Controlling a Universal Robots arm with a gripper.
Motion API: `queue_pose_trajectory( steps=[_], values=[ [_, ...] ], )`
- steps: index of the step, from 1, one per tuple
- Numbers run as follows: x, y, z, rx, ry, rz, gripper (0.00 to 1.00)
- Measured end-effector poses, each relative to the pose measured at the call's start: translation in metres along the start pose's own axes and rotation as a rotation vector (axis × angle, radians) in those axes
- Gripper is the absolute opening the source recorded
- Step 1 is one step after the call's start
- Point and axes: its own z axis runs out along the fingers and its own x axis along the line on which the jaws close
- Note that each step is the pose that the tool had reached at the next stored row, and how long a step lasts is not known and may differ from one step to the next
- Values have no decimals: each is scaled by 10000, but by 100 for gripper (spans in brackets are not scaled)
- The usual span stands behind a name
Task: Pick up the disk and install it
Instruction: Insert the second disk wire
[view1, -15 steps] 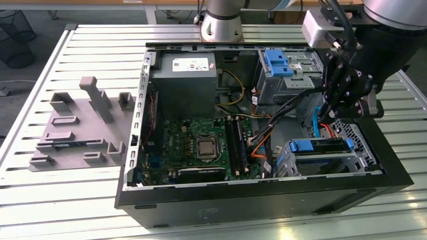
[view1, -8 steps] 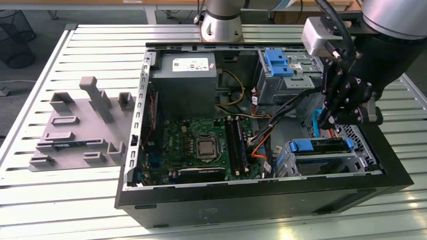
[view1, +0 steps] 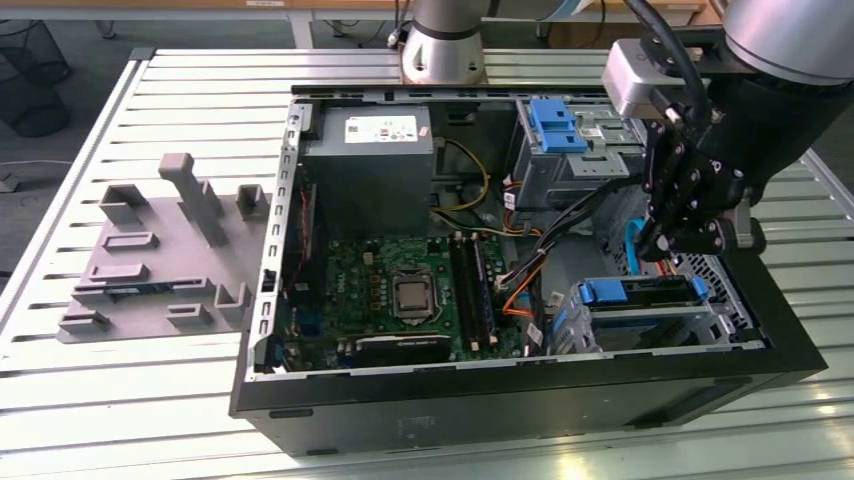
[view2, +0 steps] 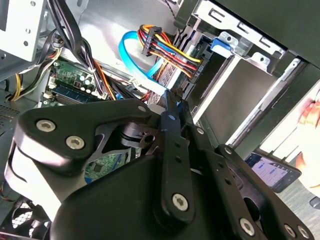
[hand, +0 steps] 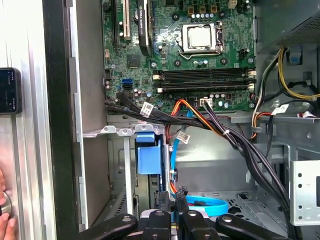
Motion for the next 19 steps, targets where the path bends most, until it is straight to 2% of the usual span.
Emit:
queue_pose_trajectory(
  steps=[6,11,15,19],
  values=[
    [71,-4,41,-27,-2,27,16],
    [70,-31,86,-226,6,47,16],
    [91,-35,122,-241,-7,48,16],
    [109,-37,130,-242,-9,49,16]
  ],
)
